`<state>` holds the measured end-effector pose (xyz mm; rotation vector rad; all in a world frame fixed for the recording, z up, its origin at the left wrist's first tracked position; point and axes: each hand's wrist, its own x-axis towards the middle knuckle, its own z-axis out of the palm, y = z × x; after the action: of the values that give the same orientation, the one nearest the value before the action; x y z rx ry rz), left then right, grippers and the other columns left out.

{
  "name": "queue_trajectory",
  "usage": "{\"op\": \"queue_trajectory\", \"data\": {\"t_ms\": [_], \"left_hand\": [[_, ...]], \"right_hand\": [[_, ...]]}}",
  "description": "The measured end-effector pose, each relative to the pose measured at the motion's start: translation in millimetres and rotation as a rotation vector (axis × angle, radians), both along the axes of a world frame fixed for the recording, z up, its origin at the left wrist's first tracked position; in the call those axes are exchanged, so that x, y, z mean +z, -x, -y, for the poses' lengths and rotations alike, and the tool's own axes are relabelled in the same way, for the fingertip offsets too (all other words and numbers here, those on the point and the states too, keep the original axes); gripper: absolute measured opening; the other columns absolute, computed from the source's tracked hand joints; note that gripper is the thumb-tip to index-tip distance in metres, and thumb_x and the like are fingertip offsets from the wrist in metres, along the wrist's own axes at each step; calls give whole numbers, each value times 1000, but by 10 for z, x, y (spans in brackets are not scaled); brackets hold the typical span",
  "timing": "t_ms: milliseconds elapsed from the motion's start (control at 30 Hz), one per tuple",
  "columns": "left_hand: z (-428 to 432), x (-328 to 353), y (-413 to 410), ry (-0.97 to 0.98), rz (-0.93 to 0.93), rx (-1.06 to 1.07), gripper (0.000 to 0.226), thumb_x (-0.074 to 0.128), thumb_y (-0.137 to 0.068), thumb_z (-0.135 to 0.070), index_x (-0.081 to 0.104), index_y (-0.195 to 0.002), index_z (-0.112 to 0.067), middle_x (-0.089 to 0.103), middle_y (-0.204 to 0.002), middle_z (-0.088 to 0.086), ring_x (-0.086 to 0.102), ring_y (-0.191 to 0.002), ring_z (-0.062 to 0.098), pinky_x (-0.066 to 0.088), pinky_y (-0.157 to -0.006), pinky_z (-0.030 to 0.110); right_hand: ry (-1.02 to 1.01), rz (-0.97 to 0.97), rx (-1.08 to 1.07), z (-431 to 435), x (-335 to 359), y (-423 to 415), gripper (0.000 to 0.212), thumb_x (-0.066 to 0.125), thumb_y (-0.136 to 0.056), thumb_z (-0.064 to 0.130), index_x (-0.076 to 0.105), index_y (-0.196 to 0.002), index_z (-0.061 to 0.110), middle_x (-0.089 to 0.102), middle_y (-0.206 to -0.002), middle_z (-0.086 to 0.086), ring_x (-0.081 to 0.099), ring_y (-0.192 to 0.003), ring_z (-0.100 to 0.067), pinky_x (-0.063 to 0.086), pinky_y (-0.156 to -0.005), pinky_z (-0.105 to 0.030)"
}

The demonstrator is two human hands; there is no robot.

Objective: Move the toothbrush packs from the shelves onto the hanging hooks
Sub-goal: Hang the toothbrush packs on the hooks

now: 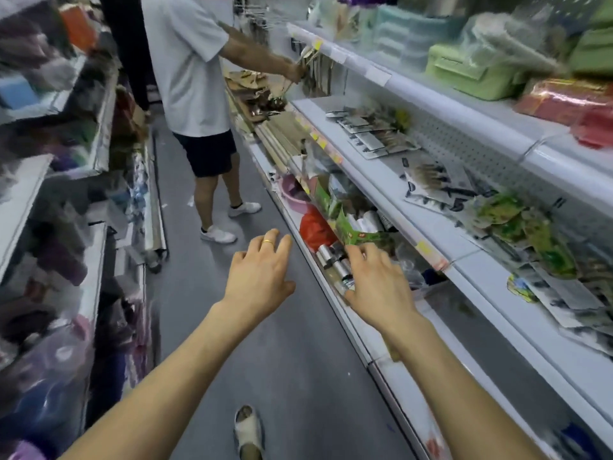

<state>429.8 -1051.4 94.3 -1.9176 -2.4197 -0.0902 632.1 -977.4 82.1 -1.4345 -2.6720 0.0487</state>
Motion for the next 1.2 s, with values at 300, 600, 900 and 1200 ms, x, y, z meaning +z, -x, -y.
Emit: {"op": "queue_trajectory", "data": {"t_ms": [300, 600, 900, 1200], "left_hand": [[-1756, 256, 1087, -21, -2, -274, 85, 78, -83, -47, 37, -153, -20, 39, -157, 5, 44, -140, 33, 51, -96, 52], [-3428, 25, 1139, -3, 15, -525, 83, 77, -82, -52, 39, -148, -20, 42, -153, 6, 45, -137, 33, 54, -96, 53], [-4768, -147, 1167, 34, 29, -604, 78, 74, -87, -49, 37, -150, -20, 40, -153, 5, 45, -138, 33, 50, -99, 55], [-5770, -322, 1053, 103, -9, -829, 79, 72, -88, -47, 34, -151, -19, 36, -158, 6, 43, -138, 33, 50, -100, 53]], "right_hand": [[43, -101, -313, -1230, 45, 763, 69, 74, -87, 33, 40, -146, 20, 47, -138, -7, 52, -126, -33, 50, -100, -48], [152, -255, -636, -2230, -200, 732, 71, 74, -90, 26, 38, -150, 21, 46, -139, -8, 49, -129, -32, 50, -98, -47], [218, -503, -897, -3481, -543, 436, 61, 71, -94, 26, 44, -147, 13, 45, -143, -15, 49, -131, -37, 47, -103, -46], [227, -476, -1150, -4117, -789, 217, 60, 71, -96, 26, 47, -147, 6, 44, -144, -20, 49, -131, -39, 46, -106, -43]]}}
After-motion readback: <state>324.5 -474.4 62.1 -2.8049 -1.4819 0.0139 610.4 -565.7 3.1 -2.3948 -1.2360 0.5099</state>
